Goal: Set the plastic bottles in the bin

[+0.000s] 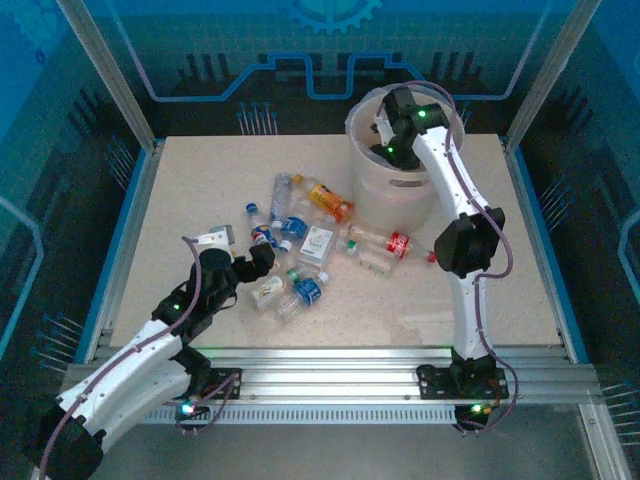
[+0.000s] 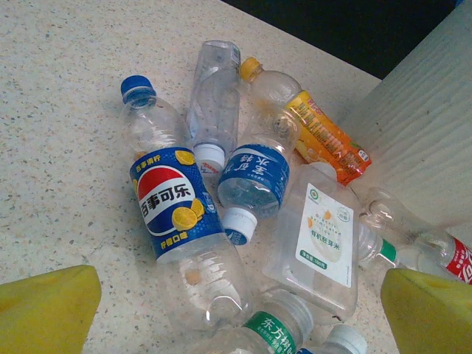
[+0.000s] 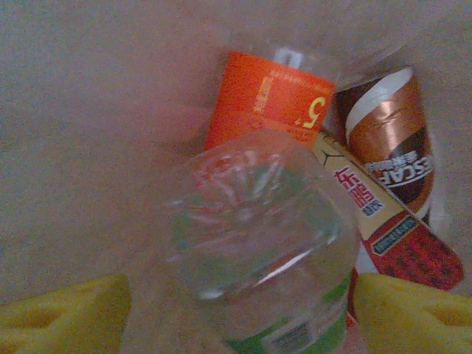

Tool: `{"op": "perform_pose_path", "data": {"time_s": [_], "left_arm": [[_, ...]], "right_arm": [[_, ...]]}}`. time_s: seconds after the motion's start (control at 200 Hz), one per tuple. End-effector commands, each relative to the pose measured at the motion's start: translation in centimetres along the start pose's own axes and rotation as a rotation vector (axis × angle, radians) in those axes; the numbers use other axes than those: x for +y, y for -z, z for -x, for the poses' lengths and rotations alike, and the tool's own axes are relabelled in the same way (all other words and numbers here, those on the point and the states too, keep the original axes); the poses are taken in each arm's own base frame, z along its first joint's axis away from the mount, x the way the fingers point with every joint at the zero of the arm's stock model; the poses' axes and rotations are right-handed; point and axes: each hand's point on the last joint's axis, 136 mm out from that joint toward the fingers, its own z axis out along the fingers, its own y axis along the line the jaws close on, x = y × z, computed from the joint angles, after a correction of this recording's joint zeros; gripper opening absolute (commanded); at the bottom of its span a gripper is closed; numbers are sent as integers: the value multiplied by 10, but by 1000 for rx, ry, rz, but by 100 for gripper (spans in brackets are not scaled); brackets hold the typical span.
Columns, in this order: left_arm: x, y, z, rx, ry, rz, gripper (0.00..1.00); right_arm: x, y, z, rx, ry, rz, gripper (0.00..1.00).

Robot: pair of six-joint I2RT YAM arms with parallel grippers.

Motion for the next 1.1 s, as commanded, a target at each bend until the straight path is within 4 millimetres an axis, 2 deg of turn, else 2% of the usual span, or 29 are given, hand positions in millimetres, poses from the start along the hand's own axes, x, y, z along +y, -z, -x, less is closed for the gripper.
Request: {"op": "perform_pose_path", "data": {"time_s": [0.0,0.075,0.205,0.375,0.535,0.695,0.85,0.996,1.096], "left_arm": [[6,2,1,-7,-26,20,99],[6,2,1,-7,-24,21,99],[5,3,1,-7,-25,19,99],[4,3,3,-10,-25,16,99],[5,4,3,-10,-29,17,99],[3,4,5,-18,-29,12,99],[2,4,6,-23,-30,3,99],[0,5,7,-24,-32,-5,99],[-1,4,8,-27,-31,-11,99]], "right_arm": [[3,49,11,-95,29,-50,89],[0,66,18,-145,33,-71,100],[-2,98,25,-228,36,-90,100],[-4,139,22,-312,16,-112,100],[-5,179,8,-403,-13,-119,100],[-7,209,-24,-476,-53,-123,100],[-14,205,-77,-474,-115,-136,100],[-11,178,-131,-439,-150,-89,100],[-4,150,-165,-397,-156,-35,100]]}}
